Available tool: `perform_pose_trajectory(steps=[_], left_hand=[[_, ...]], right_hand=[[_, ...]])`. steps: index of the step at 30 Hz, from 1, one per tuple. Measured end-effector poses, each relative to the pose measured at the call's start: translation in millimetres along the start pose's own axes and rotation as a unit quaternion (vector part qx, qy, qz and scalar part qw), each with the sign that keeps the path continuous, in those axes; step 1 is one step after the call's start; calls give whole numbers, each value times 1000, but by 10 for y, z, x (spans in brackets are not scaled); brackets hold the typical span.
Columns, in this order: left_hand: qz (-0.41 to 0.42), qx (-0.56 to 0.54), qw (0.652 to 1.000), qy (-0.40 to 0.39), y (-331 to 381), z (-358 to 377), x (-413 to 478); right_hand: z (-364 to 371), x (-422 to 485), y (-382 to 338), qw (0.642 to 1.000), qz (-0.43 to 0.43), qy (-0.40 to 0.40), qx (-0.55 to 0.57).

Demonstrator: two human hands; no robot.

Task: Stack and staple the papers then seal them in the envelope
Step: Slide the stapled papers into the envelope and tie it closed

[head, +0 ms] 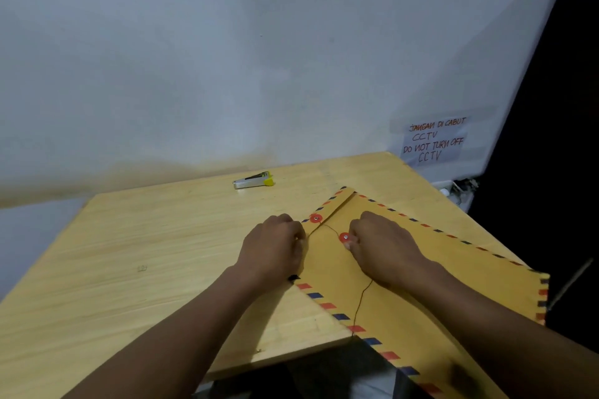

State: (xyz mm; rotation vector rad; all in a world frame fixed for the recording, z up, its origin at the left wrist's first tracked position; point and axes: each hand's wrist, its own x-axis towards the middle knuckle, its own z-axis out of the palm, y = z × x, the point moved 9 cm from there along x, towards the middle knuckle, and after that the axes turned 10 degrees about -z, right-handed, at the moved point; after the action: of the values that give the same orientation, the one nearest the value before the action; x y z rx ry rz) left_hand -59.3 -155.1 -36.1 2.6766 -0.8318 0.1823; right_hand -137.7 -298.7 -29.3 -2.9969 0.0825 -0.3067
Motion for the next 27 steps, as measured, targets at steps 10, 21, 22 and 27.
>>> perform_pose_trajectory(steps=[10,21,22,27], left_hand=[[30,7,999,-35,-2,135,182],[43,-67,997,-7,-187,137,254],[45,-68,997,-4,-184,131,262],[52,-55,997,-2,-132,107,324]], right_hand=[[-141,201,56,996,31,33,75],[72,705,-248,999,30,-12,-42],[97,725,-231,999,32,-12,-25],[219,816,26,974,101,-40,200]])
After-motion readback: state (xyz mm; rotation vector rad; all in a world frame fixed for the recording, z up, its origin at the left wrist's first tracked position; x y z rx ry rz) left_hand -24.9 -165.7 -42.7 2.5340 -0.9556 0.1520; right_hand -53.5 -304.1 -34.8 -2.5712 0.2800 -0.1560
